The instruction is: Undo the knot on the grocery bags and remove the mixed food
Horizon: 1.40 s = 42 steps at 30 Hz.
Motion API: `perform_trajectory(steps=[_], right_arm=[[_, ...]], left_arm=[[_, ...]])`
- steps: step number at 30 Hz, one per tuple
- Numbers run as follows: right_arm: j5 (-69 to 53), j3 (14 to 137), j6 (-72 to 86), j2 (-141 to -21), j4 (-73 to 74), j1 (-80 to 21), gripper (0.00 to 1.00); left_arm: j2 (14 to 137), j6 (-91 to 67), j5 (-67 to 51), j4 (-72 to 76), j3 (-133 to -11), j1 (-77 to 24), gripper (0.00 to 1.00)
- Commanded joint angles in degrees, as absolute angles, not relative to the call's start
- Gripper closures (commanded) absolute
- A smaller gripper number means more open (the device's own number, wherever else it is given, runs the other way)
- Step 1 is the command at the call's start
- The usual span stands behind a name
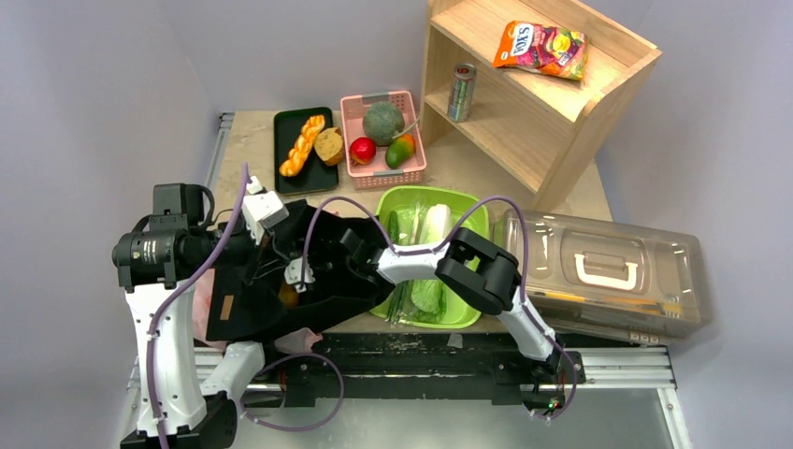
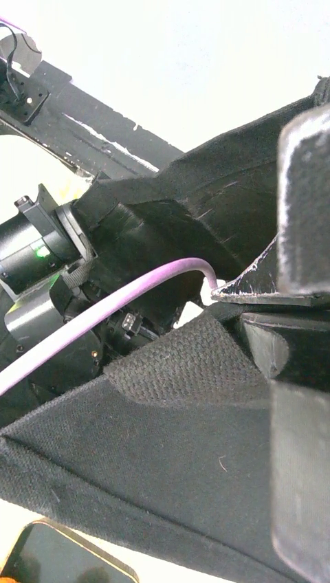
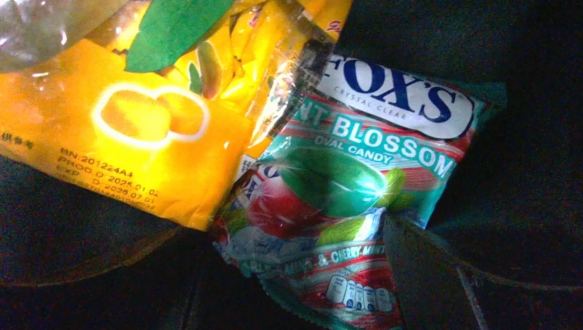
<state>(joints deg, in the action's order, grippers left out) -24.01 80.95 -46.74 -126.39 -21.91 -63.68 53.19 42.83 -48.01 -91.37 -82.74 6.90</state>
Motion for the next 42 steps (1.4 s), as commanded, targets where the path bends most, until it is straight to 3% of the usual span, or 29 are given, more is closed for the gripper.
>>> perform_trajectory(steps=[1, 7, 15, 17, 18, 21, 22, 25, 30, 42], right_arm=[[-23.63, 84.20, -45.94, -126.04, -24.13, -63.77, 0.01], [-21.18, 100.52, -51.03, -135.61, 0.25, -63.91, 0.01], [-18.02, 100.88, -63.85, -138.48, 15.83, -64.34, 0.05], [-17.33, 103.32, -66.65, -139.99, 20.85, -64.65, 0.19], [-16.75, 103.69, -67.24, -140.38, 21.81, -64.76, 0.32], [-14.75, 101.73, -67.15, -140.18, 19.38, -64.86, 0.96], [-13.15, 100.18, -65.08, -139.73, 16.51, -64.74, 1.00], [-14.99, 97.48, -58.12, -136.64, 9.00, -63.59, 1.00], [-23.72, 81.35, -46.39, -121.58, -11.94, -60.45, 1.00], [-33.12, 71.14, -31.59, -100.25, -18.28, -58.77, 1.00]], left_arm=[[52.56, 41.08, -57.81, -90.20, -85.43, 4.00, 1.00], [52.79, 37.54, -56.58, -90.26, -85.48, -3.00, 1.00], [52.62, 35.17, -55.11, -87.82, -84.12, -4.04, 1.00], [53.33, 35.04, -54.78, -88.00, -84.60, -4.04, 1.00], [53.73, 35.30, -54.57, -88.29, -85.01, -4.04, 1.00], [54.13, 36.28, -53.13, -88.92, -85.48, -4.04, 1.00], [54.06, 36.63, -52.61, -88.78, -85.29, -4.05, 1.00], [53.31, 34.93, -49.49, -85.57, -83.21, -4.04, 1.00], [50.52, 23.99, -39.10, -71.35, -77.38, -4.04, 1.00], [50.68, 14.83, -16.85, -61.58, -72.69, -3.87, 1.00]])
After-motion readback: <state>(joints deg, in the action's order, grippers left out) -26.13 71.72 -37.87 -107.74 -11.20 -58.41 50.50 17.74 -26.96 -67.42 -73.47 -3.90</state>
